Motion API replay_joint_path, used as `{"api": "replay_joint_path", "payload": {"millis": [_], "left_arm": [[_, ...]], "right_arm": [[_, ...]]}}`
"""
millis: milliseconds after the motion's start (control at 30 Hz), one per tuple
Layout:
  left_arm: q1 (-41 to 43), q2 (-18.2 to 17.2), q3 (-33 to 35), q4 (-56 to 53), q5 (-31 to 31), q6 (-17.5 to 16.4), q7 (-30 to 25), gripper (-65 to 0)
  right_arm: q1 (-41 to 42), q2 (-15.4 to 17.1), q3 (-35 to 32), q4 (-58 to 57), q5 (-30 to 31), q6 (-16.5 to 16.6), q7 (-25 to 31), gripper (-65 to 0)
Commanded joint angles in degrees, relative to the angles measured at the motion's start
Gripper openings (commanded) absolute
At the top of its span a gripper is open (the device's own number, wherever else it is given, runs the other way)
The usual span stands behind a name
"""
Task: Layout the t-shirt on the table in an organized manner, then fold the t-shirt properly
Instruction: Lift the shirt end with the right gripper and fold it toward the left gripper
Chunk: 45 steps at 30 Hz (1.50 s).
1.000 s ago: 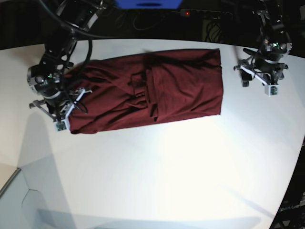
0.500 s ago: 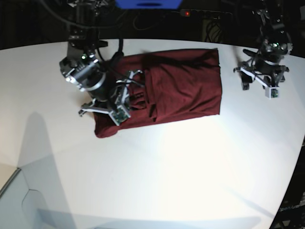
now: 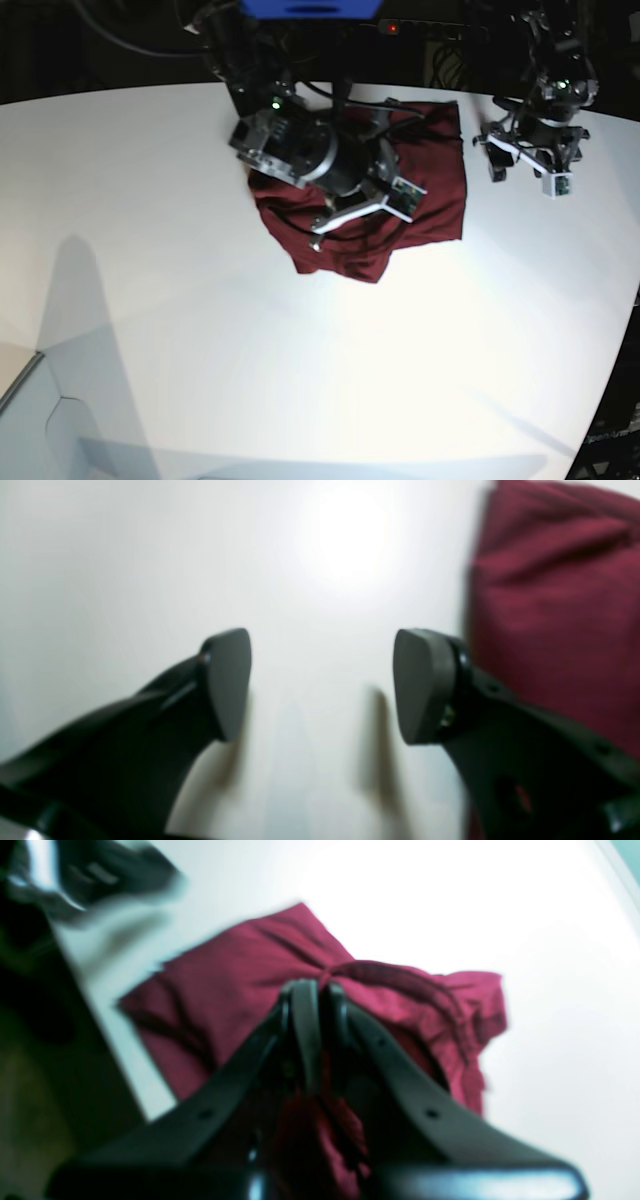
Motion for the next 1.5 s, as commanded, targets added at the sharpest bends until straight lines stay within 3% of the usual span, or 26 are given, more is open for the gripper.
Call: {"api": "replay_joint_path", "payload": {"millis": [0, 600, 767, 967, 1133, 1467], "left_arm": [[-0.17, -0.43, -0.19, 1.32, -0.21, 0.07, -1.45, -21.9], [-1.49, 0.36, 0.33, -2.81, -0.12, 0.16, -1.45, -21.9], [-1.84, 0.53, 0.77, -3.42, -0.12, 0.25, -1.37, -21.9], [-2.45, 0.71, 1.92, -3.51, -0.12, 0.25, -0.31, -21.9], [-3.42, 0.71, 1.92, -3.51, -0.12, 0.25, 2.5, -21.9], [-3.16, 0.71, 1.56, -3.34, -0.12, 0.25, 2.5, -21.9]], "right_arm": [[1.77, -0.62, -1.25, 0.0, 0.74, -0.23, 1.29, -65.0], [11.7, -0.62, -12.33, -3.26, 0.92, -0.23, 1.29, -65.0], [14.25, -0.62, -16.02, -8.8, 0.92, -0.23, 1.91, -65.0], [16.98, -0.62, -17.51, -15.57, 1.01, -0.23, 7.62, -65.0], [19.18, -0.62, -19.53, -16.09, 1.1, -0.23, 9.29, -65.0], [19.0, -0.62, -20.68, -15.21, 1.1, -0.23, 16.41, -65.0]]}}
